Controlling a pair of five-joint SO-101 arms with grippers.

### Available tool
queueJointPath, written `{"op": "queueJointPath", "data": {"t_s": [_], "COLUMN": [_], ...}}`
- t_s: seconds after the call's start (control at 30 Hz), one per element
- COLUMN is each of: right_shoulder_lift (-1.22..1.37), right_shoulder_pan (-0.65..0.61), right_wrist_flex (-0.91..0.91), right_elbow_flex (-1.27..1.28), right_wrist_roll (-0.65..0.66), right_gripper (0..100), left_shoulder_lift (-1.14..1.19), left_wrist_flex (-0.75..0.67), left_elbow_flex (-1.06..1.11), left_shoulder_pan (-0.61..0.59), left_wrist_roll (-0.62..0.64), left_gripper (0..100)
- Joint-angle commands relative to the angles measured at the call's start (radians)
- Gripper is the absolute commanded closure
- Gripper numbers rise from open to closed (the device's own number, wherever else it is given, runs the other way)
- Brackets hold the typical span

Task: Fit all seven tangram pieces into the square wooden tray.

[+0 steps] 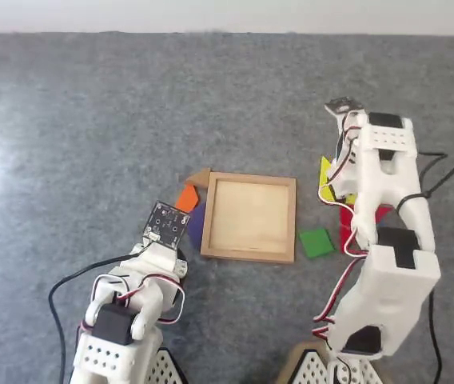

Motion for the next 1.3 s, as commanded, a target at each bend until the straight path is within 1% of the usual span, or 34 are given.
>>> {"op": "queueJointPath", "data": {"t_s": [0.0, 0.1, 0.17, 0.3, 0.5, 0.67, 0.97, 1.03, 1.13, 1.27], "right_shoulder_lift": [-0.077, -0.027, 0.025, 0.093, 0.099, 0.127, 0.189, 0.188, 0.186, 0.186], "right_shoulder_pan": [-0.113, -0.171, -0.179, -0.163, -0.111, -0.064, -0.068, -0.068, -0.070, -0.070], "right_wrist_flex": [0.035, -0.010, -0.027, -0.071, -0.090, -0.150, -0.189, -0.188, -0.202, -0.237], "right_elbow_flex": [-0.063, -0.046, -0.048, -0.052, -0.051, -0.044, -0.051, -0.049, -0.054, -0.057], "right_wrist_roll": [0.092, 0.112, 0.143, 0.163, 0.192, 0.198, 0.218, 0.213, 0.143, 0.072], "right_gripper": [69.3, 62.8, 61.1, 61.0, 60.9, 60.8, 60.8, 60.8, 60.7, 56.0], "left_shoulder_lift": [-0.020, -0.020, -0.020, -0.020, -0.020, -0.020, -0.020, -0.020, -0.020, -0.020], "left_wrist_flex": [0.003, 0.003, 0.003, 0.003, 0.003, 0.003, 0.003, 0.003, 0.003, 0.003], "left_elbow_flex": [-0.013, -0.013, -0.013, -0.013, -0.013, -0.013, -0.013, -0.013, -0.013, -0.013], "left_shoulder_pan": [-0.003, -0.003, -0.003, -0.003, -0.003, -0.003, -0.003, -0.003, -0.003, -0.003], "left_wrist_roll": [-0.006, -0.006, -0.006, -0.006, -0.006, -0.006, -0.005, -0.005, -0.005, -0.005], "left_gripper": [98, 98, 98, 98, 98, 98, 98, 98, 98, 98]}}
